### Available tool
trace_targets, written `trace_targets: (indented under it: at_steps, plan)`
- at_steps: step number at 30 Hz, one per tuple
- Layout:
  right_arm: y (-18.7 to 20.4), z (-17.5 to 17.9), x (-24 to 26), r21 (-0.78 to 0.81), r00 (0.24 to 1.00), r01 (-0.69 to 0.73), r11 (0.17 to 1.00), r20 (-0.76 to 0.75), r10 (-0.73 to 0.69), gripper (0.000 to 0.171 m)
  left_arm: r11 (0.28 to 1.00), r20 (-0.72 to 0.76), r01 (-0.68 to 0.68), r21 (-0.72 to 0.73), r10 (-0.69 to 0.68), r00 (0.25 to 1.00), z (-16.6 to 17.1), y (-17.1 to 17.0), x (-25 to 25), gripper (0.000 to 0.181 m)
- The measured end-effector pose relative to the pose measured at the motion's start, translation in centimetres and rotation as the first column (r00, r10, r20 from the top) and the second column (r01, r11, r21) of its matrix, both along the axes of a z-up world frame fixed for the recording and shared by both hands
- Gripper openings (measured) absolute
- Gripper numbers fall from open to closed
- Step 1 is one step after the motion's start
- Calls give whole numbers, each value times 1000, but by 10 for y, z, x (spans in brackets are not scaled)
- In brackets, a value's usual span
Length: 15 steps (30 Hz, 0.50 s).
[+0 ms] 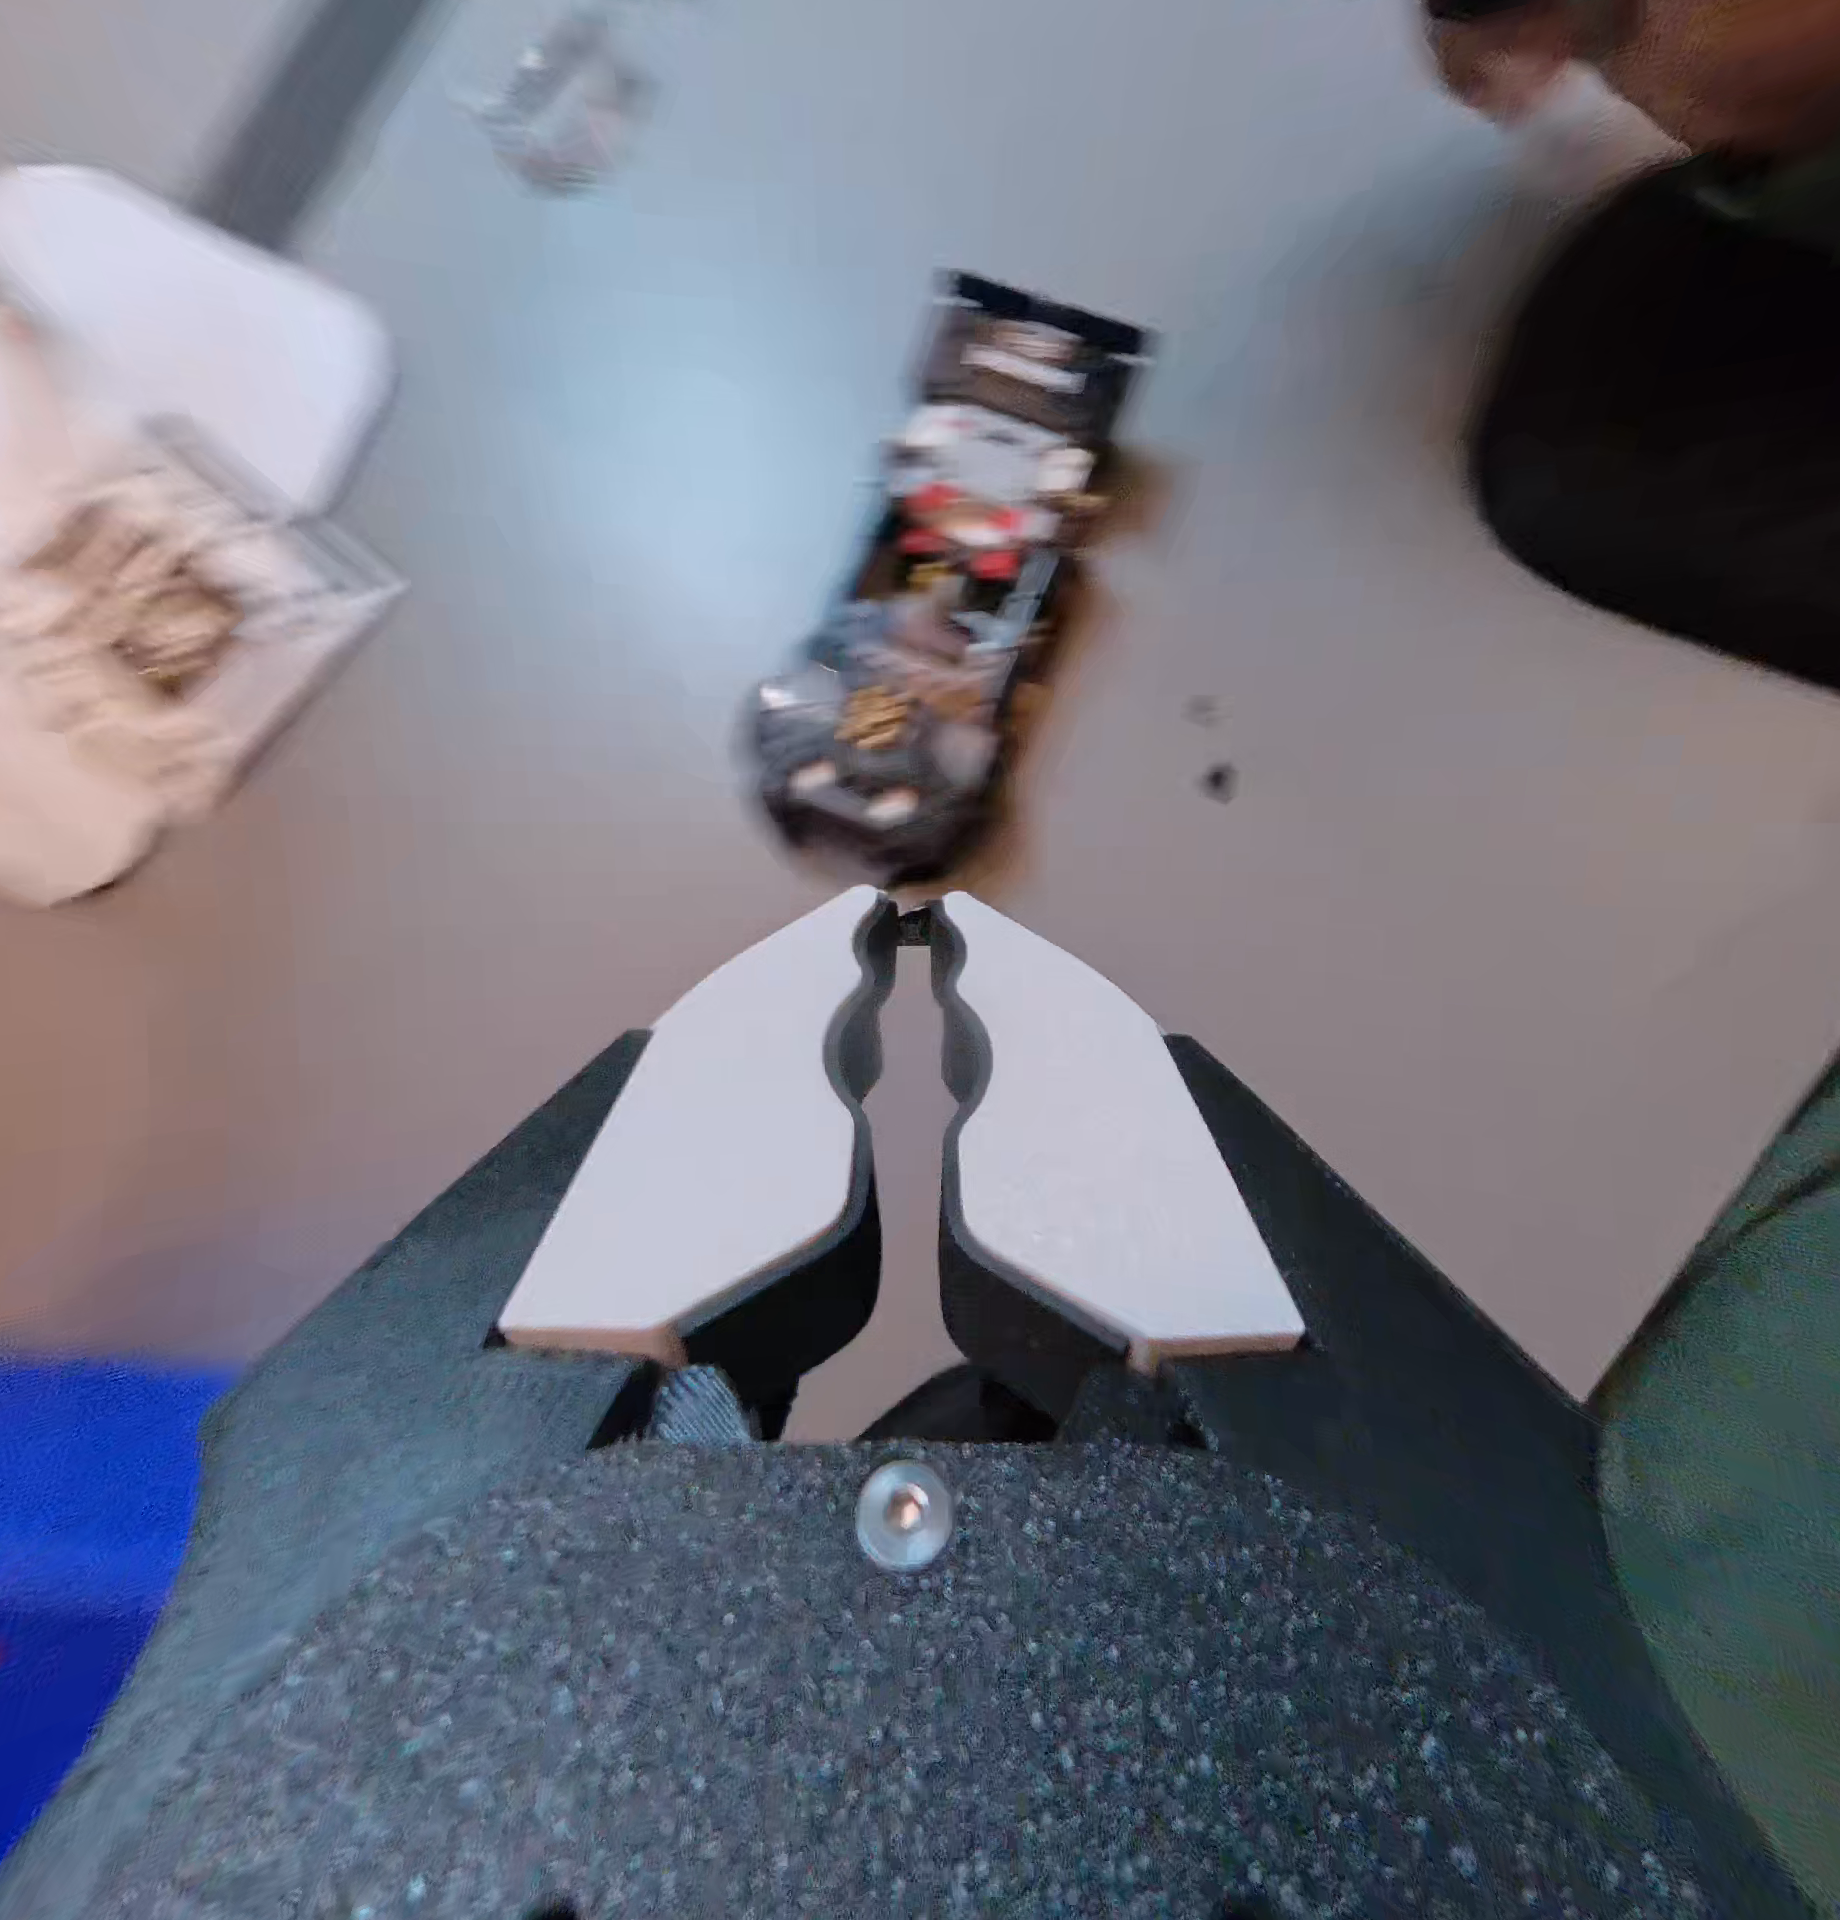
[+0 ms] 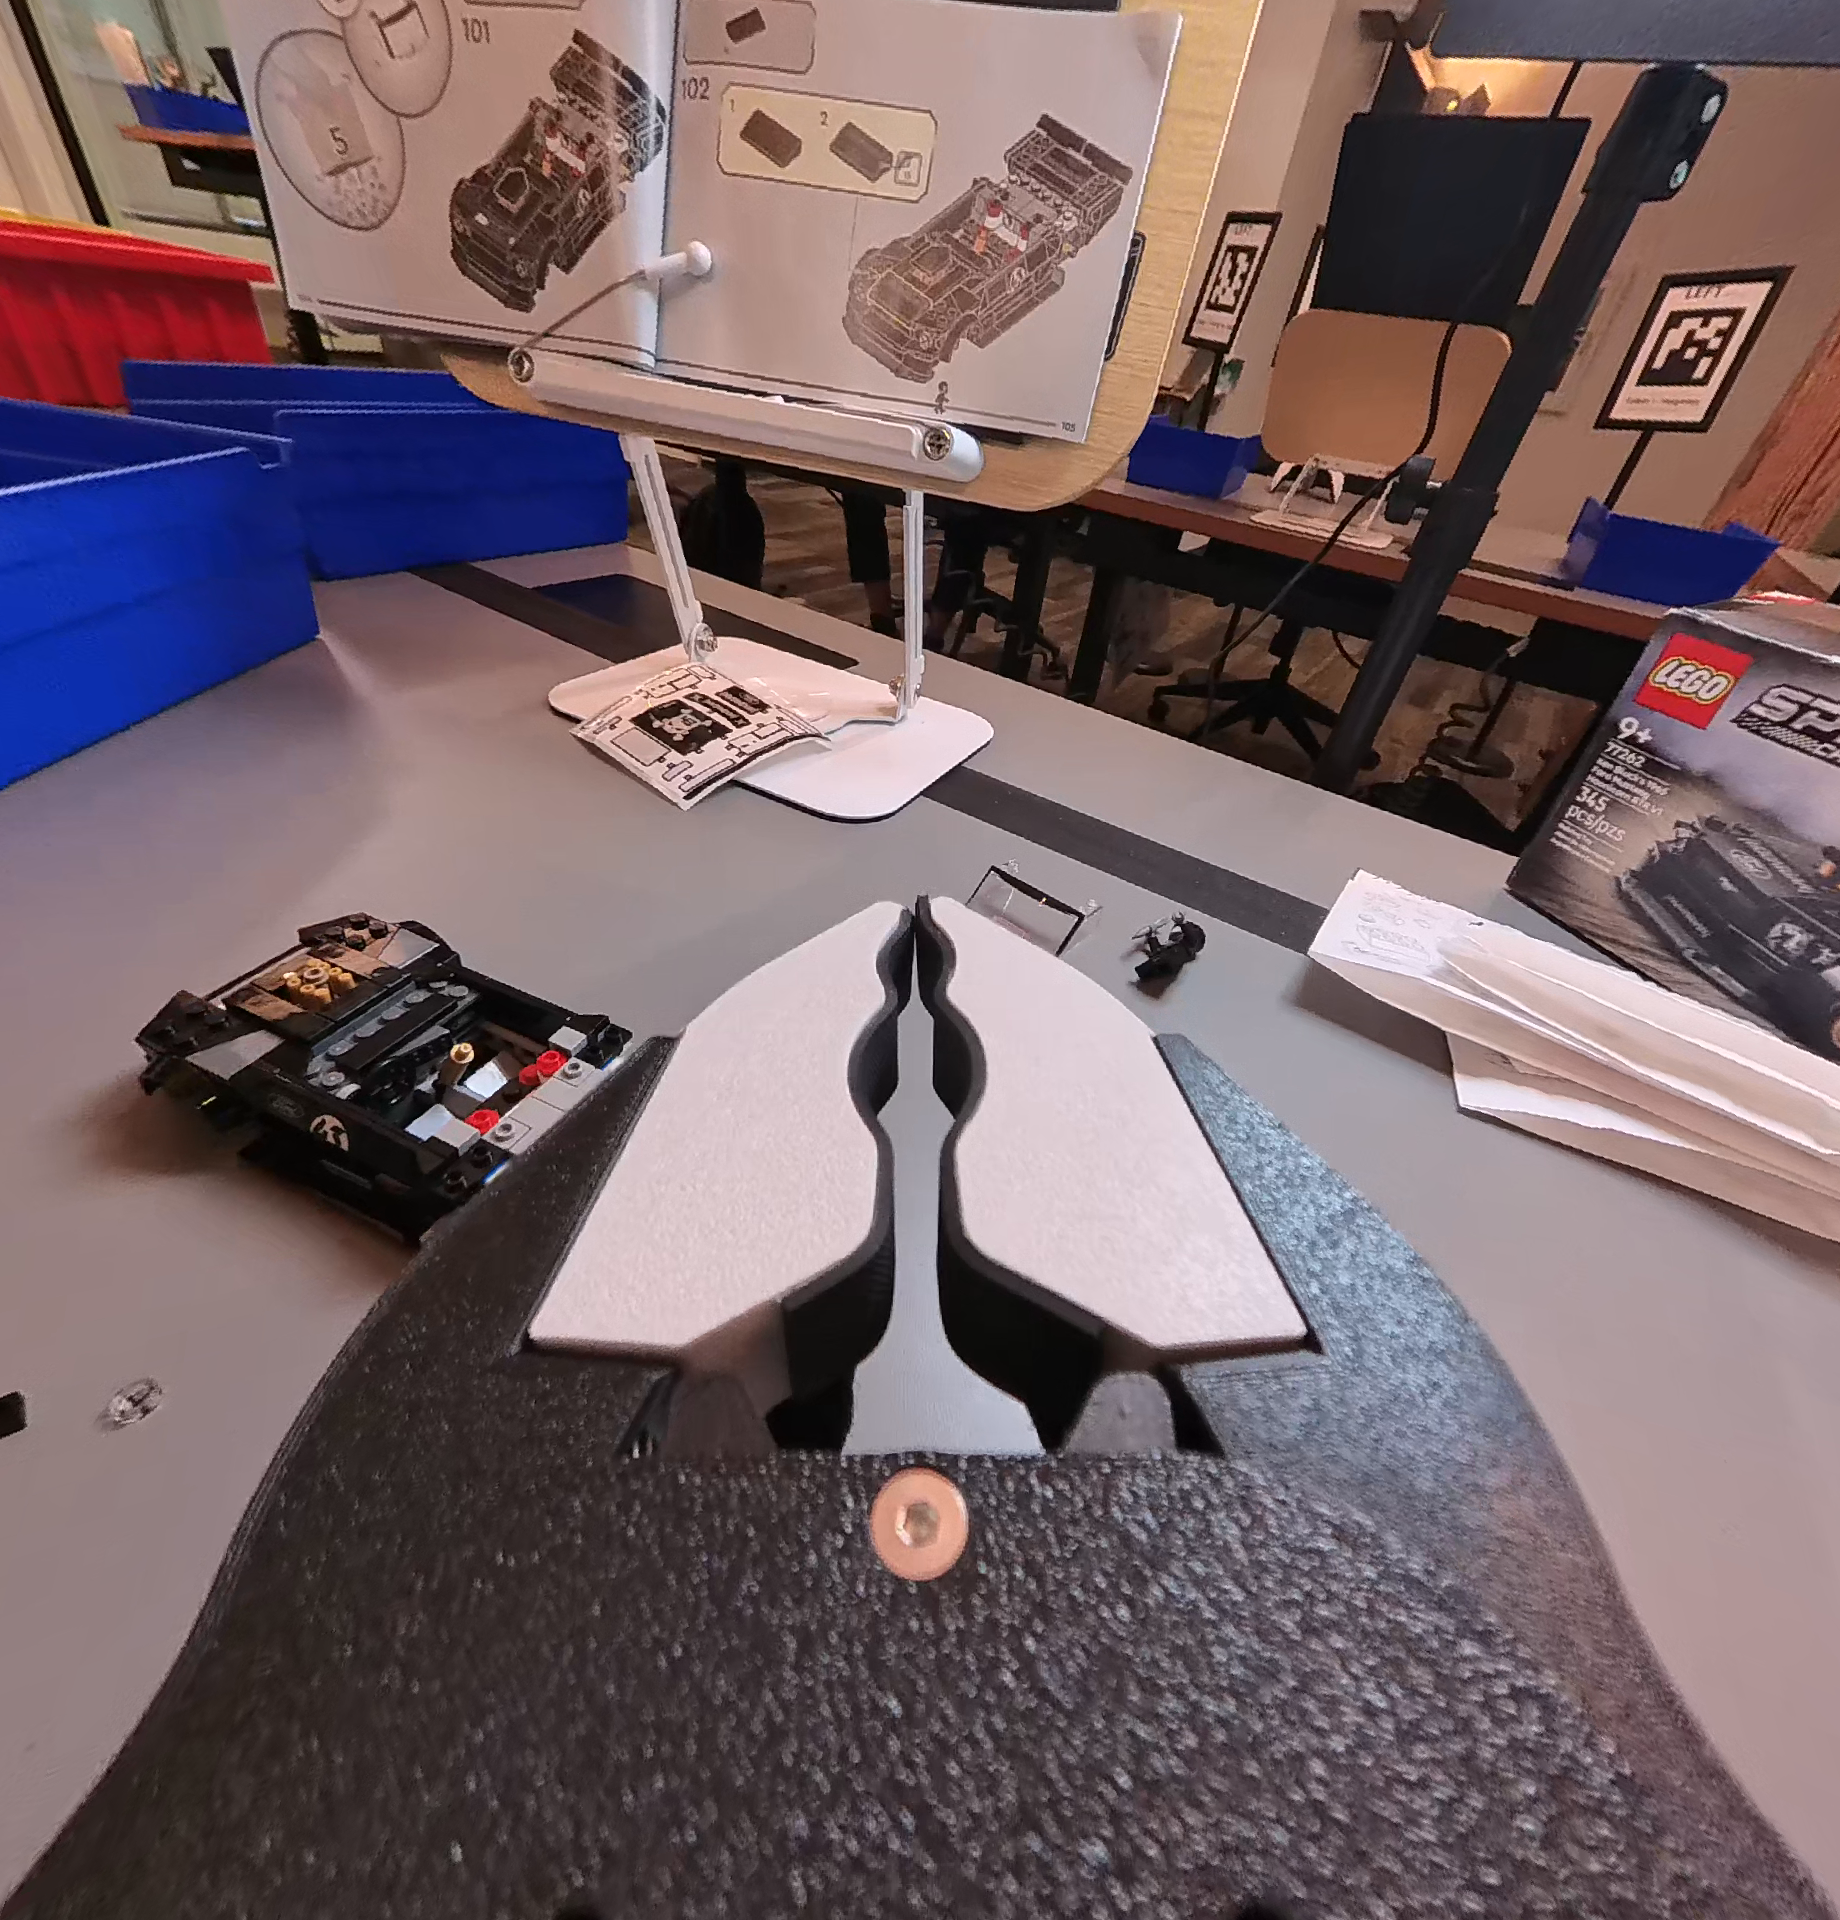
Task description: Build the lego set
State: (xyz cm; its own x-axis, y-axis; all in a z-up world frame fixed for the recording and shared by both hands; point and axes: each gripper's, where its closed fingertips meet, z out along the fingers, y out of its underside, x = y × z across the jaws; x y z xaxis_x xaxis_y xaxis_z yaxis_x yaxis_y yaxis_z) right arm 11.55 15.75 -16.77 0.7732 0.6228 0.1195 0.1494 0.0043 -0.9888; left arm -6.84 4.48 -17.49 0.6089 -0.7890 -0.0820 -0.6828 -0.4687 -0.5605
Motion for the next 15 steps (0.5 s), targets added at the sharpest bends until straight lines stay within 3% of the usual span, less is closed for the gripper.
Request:
trace_targets:
  at_steps: [3,6,15]
  plan:
    - [0,0,0,4,1000,1,1000,8,-1,0,985,50,122,-121,-117,992,-56,-21,56,6]
    - [-1,1,-1,8,1000,-2,1000,12,2,0,972,70,153,-177,-142,987,-89,-24,78,6]
    - [-1,-2,-2,4,1000,-6,1000,29,6,0,951,100,215,-223,-197,975,-108,-25,97,14]
